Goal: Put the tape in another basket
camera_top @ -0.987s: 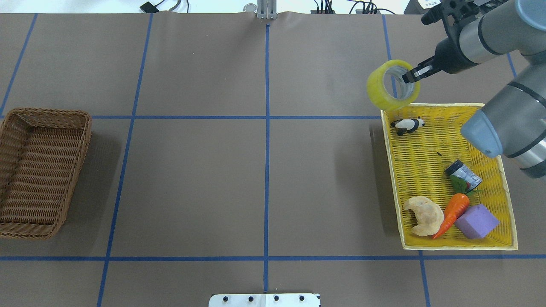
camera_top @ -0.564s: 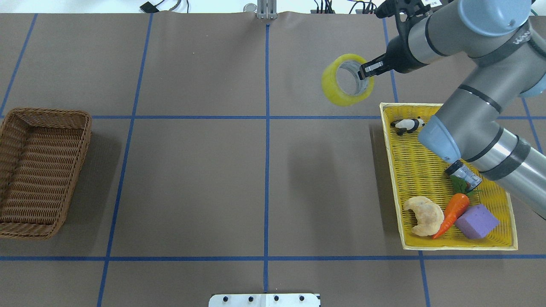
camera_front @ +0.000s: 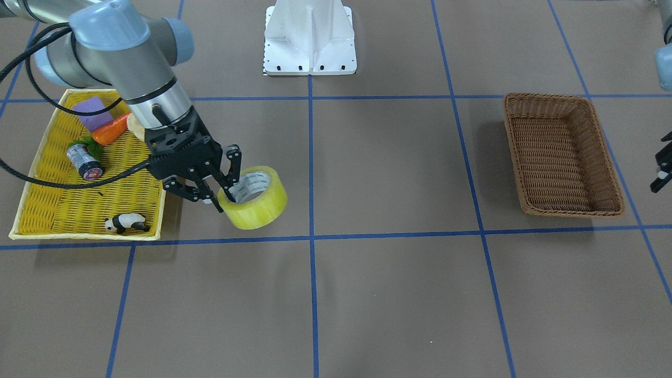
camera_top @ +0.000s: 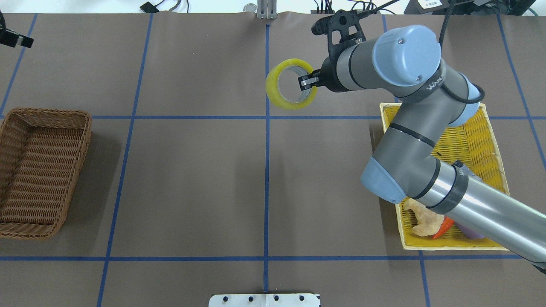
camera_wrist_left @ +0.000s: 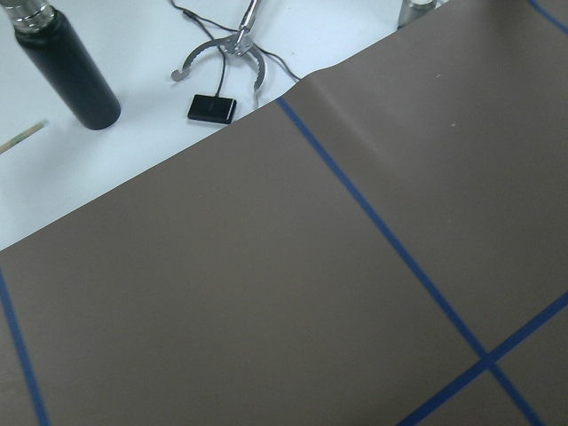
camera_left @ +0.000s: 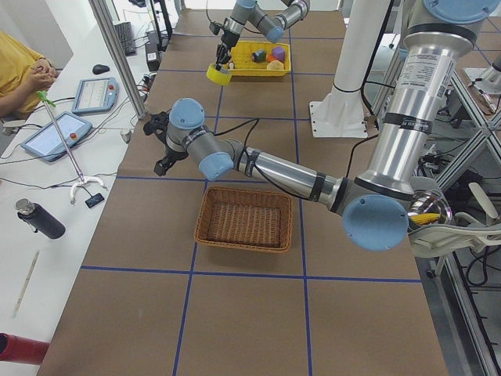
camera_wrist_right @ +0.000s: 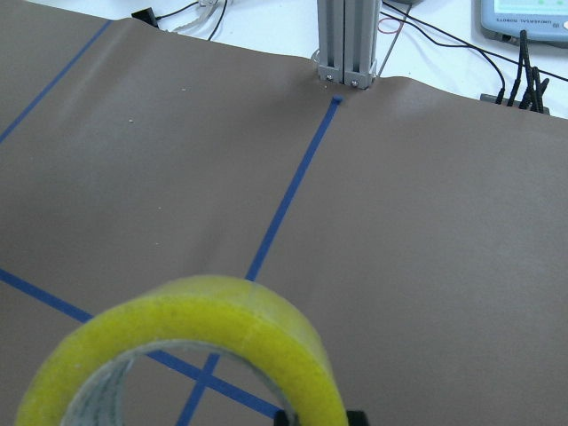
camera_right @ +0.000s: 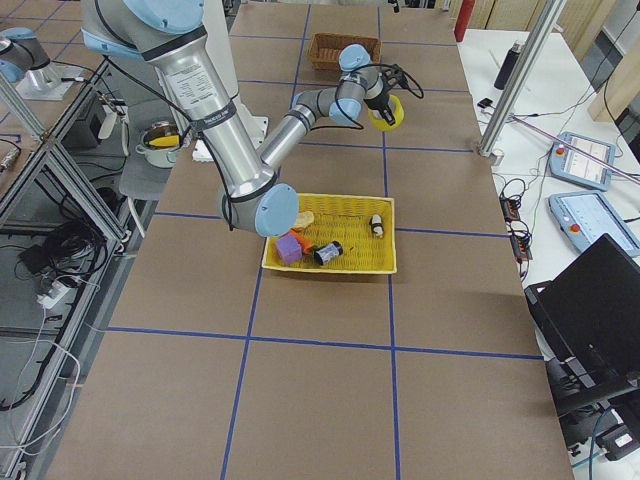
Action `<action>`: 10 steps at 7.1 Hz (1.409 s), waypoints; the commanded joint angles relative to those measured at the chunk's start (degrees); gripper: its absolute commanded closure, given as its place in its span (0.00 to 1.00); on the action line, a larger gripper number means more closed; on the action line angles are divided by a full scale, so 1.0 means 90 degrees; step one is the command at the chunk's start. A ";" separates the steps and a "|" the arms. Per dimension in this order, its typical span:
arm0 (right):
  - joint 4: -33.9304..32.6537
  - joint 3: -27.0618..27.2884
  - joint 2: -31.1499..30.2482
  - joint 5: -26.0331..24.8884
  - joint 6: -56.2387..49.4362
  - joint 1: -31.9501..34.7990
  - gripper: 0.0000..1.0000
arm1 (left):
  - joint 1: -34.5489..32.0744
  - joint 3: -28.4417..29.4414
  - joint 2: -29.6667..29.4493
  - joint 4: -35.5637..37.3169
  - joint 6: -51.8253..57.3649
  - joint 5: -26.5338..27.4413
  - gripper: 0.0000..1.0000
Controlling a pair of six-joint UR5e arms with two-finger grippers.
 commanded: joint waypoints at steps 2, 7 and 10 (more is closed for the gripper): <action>0.1626 -0.0792 0.0357 -0.1187 0.0785 -0.0689 1.00 | 0.0471 -0.0033 -0.0442 -0.0201 -0.0888 -0.1490 0.01; 0.1639 -0.1704 0.1579 -0.1687 0.0805 -0.1070 1.00 | 0.1407 -0.0034 -0.1008 -0.1159 -0.1672 -0.1836 0.01; 0.1745 -0.1655 0.1600 -0.1988 0.0795 -0.1490 1.00 | 0.1496 -0.0033 -0.1146 -0.1168 -0.1866 -0.1836 0.01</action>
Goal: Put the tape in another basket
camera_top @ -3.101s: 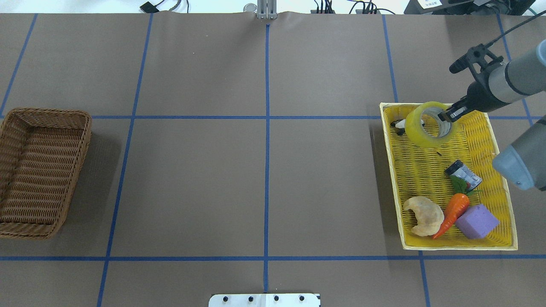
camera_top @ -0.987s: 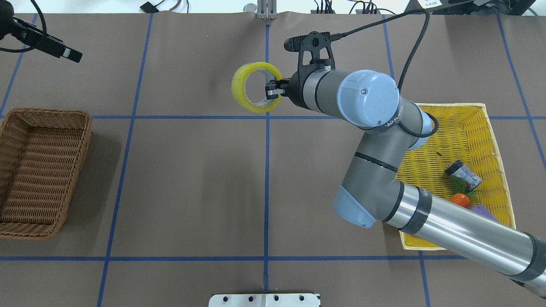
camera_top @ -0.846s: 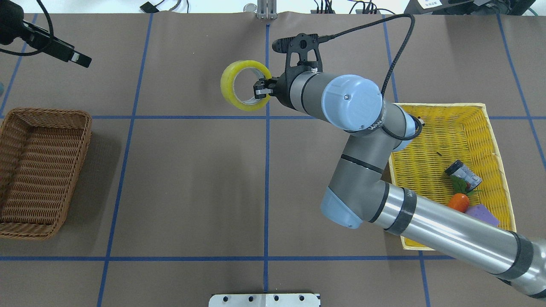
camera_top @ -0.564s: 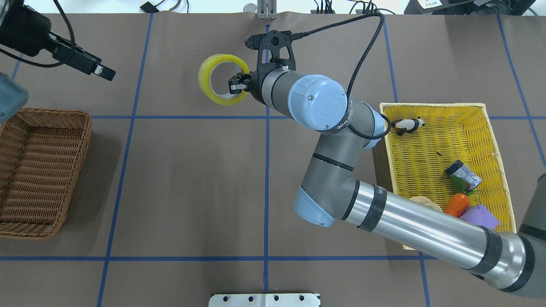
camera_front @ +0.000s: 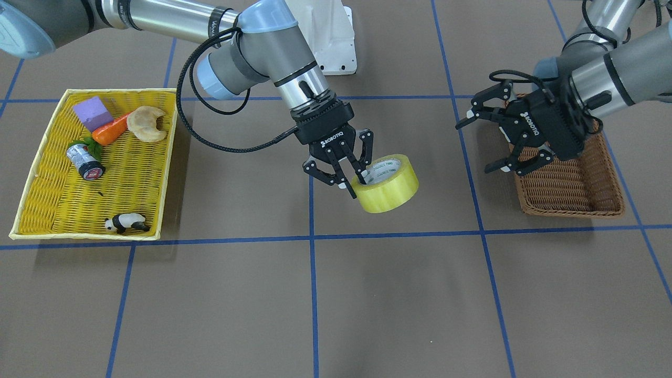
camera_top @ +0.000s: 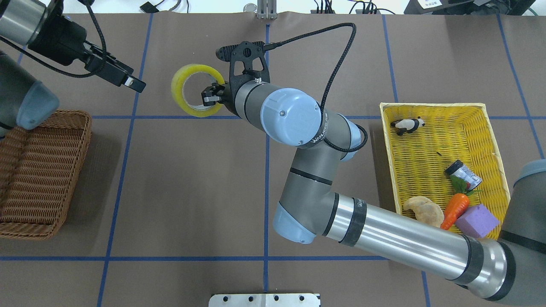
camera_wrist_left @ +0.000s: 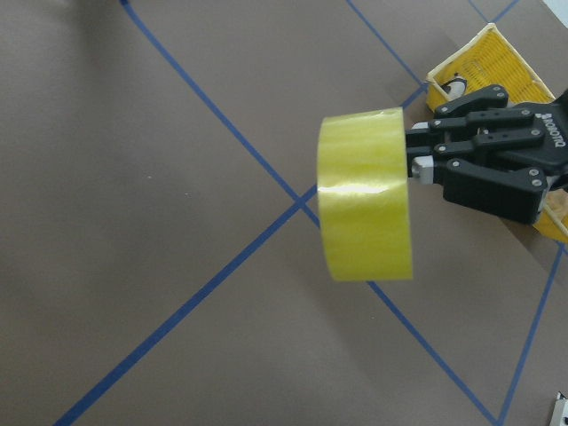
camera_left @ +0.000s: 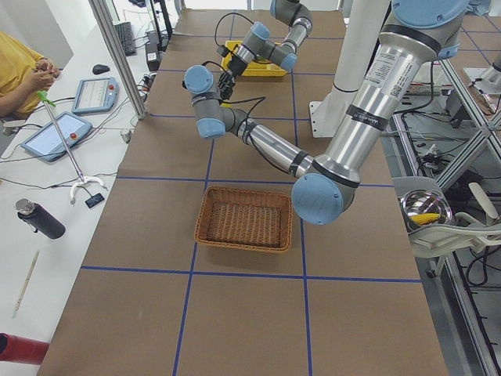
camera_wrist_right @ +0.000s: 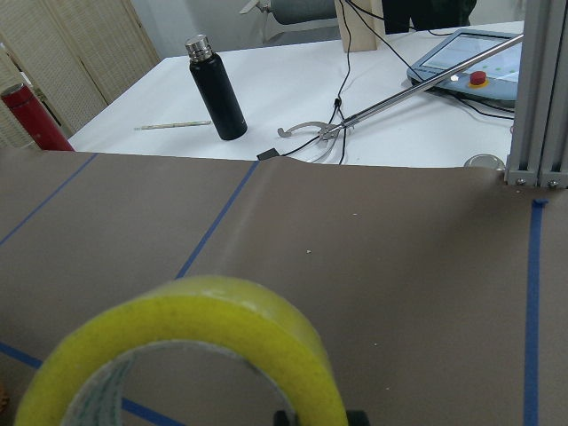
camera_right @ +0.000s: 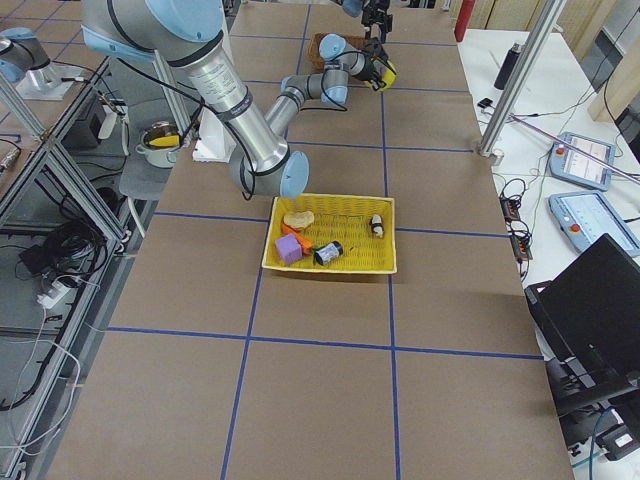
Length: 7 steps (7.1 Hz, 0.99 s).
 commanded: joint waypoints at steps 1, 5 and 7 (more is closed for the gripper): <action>0.0214 0.0033 -0.0003 -0.0280 -0.0001 -0.0295 1.00 | 0.0077 0.0001 -0.0055 -0.0002 -0.0095 0.0000 0.01; 0.0225 0.0053 0.0172 -0.0787 -0.0001 -0.0549 1.00 | 0.0146 -0.0019 -0.0104 -0.0002 -0.0406 0.0000 0.01; 0.0225 0.0062 0.0221 -0.0858 -0.0001 -0.0579 1.00 | 0.0156 -0.0009 -0.0104 -0.0002 -0.0427 0.0000 0.01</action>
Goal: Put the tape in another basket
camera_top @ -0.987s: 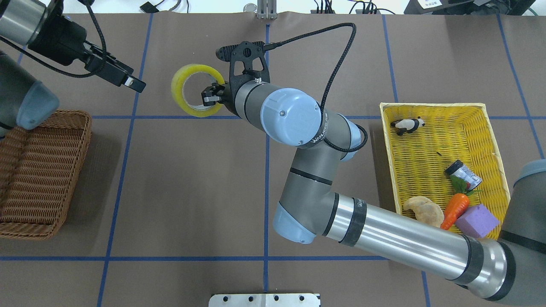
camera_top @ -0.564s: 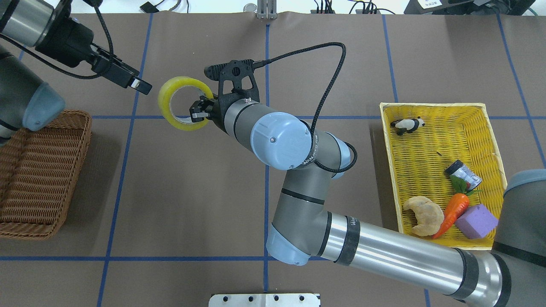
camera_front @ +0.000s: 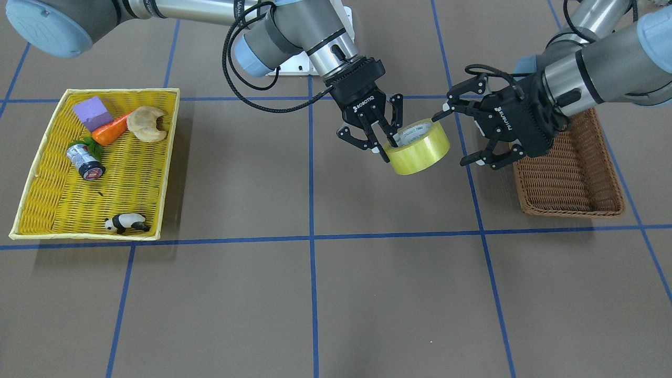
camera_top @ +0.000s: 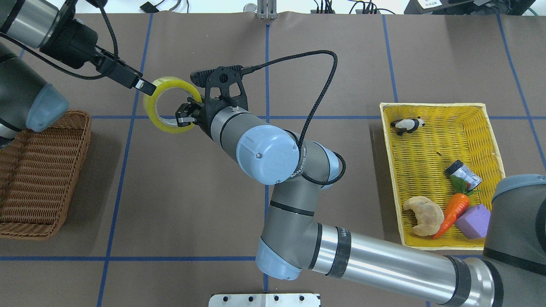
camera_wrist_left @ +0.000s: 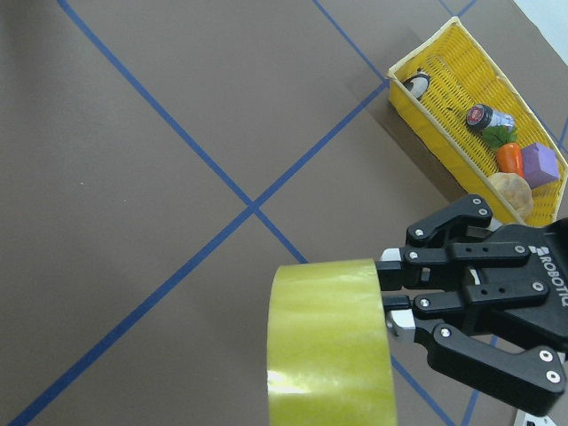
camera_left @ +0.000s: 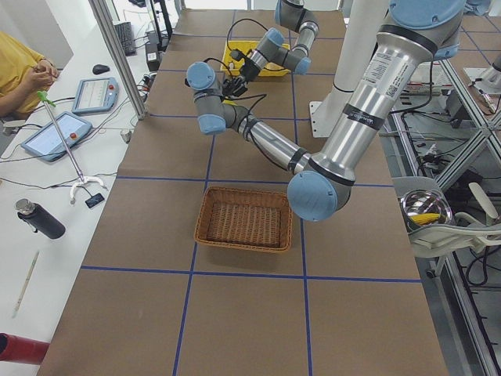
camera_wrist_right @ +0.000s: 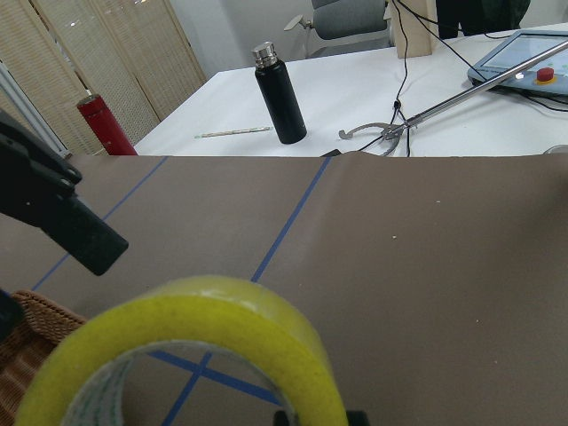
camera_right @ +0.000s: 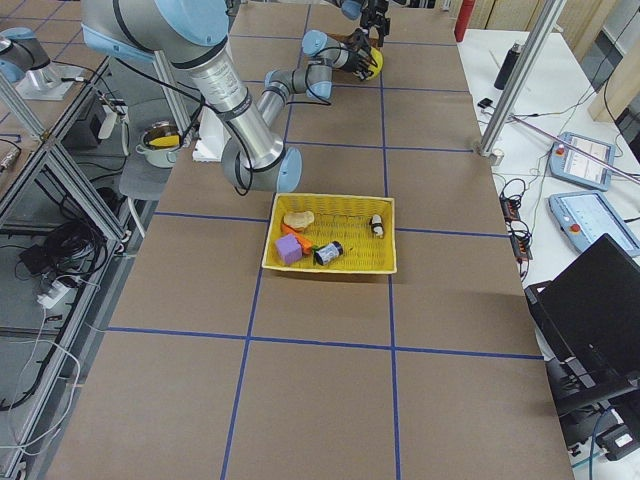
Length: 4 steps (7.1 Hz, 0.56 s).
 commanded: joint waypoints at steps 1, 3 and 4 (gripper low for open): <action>0.0000 0.0004 0.0029 -0.0089 0.0000 -0.0044 1.00 | 0.0019 0.0010 -0.0005 0.0000 -0.0062 0.0000 0.01; 0.0000 0.0014 0.0029 -0.0090 0.0000 -0.0045 1.00 | 0.0077 0.0010 -0.0005 0.0000 -0.0072 0.0000 0.02; 0.0000 0.0033 0.0029 -0.0090 0.0000 -0.0045 1.00 | 0.0145 0.0010 -0.0005 -0.0010 -0.0072 0.0009 0.02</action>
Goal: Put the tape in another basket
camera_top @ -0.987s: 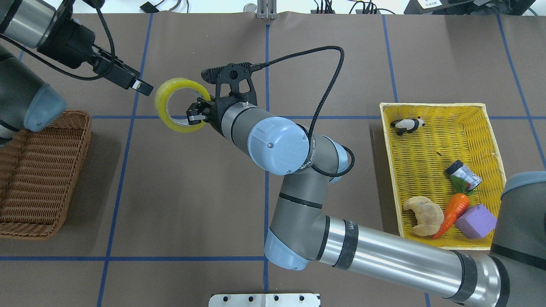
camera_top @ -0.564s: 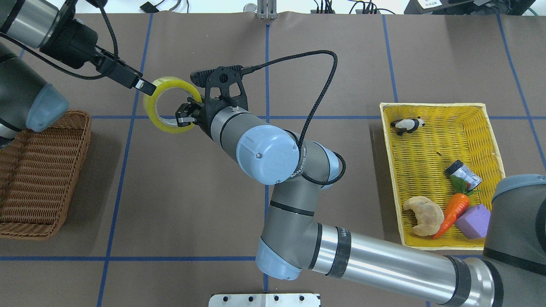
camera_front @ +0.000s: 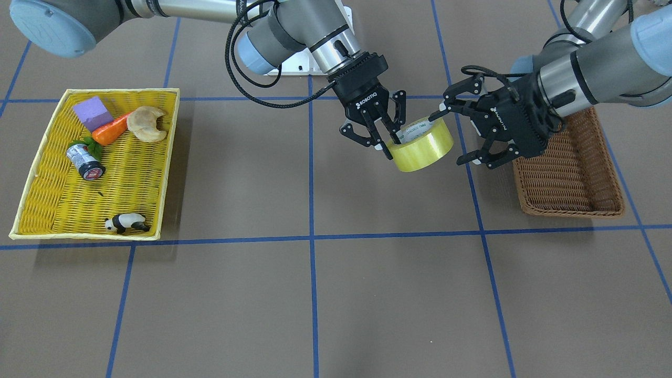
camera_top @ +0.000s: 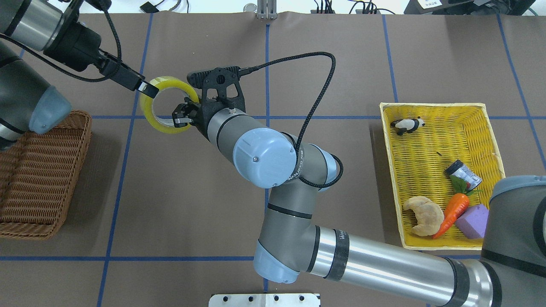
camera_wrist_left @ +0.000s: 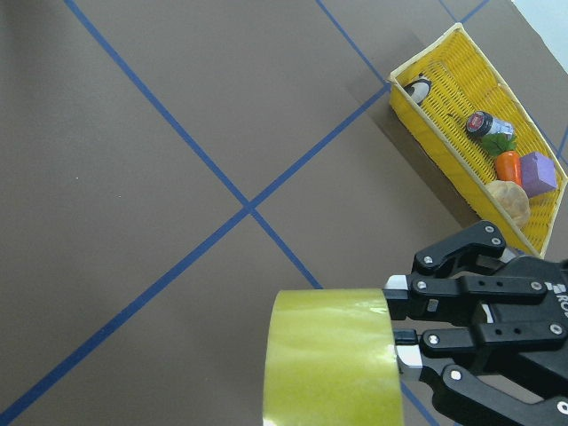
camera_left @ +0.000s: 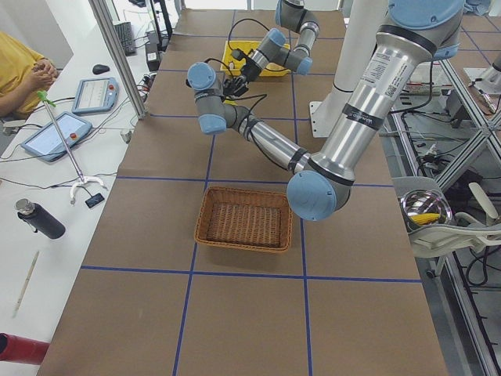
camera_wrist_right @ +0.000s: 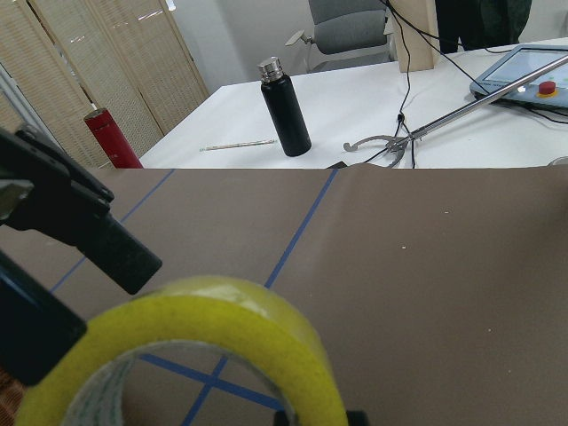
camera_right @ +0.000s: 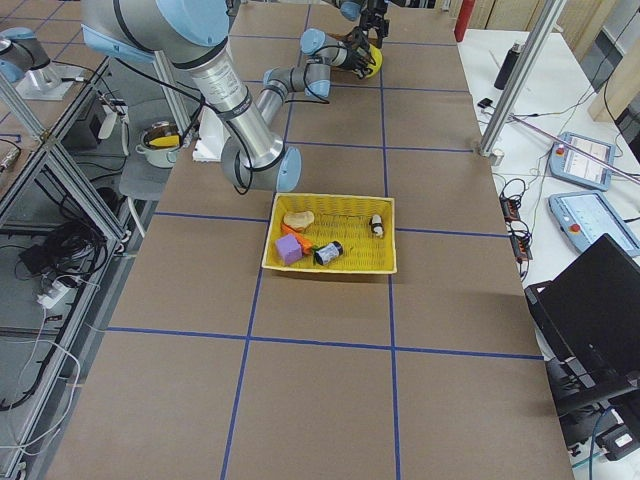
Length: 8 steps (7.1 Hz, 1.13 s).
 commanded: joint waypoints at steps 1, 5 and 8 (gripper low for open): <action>0.0000 0.0065 -0.0009 -0.0002 0.0000 -0.0002 1.00 | 0.0090 0.0001 0.0000 -0.0007 -0.0003 0.0005 0.02; 0.0000 0.0085 0.0001 -0.0002 0.0000 -0.0002 0.80 | 0.0149 0.0001 0.0000 -0.0007 -0.0003 0.0005 0.99; 0.0000 0.0153 -0.0097 -0.0441 0.0019 -0.0167 0.00 | 0.0168 0.0020 0.0019 -0.0076 -0.0041 0.0005 1.00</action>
